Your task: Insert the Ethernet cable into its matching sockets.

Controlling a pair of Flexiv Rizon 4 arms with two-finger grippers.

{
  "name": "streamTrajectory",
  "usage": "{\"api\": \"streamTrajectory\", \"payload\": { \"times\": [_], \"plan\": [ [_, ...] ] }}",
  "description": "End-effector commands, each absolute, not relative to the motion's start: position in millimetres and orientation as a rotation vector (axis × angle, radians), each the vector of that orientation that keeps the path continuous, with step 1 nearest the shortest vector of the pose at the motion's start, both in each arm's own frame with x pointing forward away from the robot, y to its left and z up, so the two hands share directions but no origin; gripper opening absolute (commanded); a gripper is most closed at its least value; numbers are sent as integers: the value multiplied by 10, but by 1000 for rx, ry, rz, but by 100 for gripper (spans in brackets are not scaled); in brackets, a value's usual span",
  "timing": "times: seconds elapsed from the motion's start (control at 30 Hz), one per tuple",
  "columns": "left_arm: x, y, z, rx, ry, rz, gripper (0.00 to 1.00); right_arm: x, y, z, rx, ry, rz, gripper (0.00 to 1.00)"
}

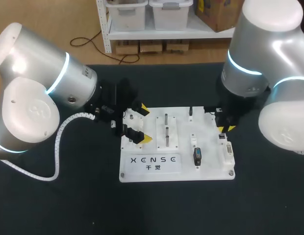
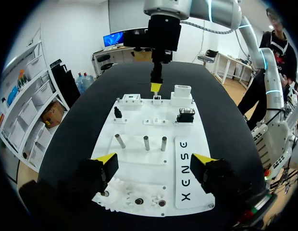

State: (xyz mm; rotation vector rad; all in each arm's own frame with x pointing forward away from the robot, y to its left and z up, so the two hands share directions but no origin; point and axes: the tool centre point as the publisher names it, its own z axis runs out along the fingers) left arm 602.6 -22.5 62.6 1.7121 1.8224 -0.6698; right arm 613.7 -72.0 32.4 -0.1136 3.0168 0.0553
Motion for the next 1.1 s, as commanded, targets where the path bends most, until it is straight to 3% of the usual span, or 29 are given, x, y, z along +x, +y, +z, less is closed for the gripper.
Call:
{"api": "streamTrajectory", "payload": {
  "times": [0.03, 1.1],
  "plan": [
    [6027, -235, 624, 1713, 1827, -666, 100, 6152, -695, 309, -113, 3020, 59, 0],
    [6027, -235, 624, 1713, 1827, -666, 100, 6129, -719, 283, -93, 3045, 61, 0]
  ]
}}
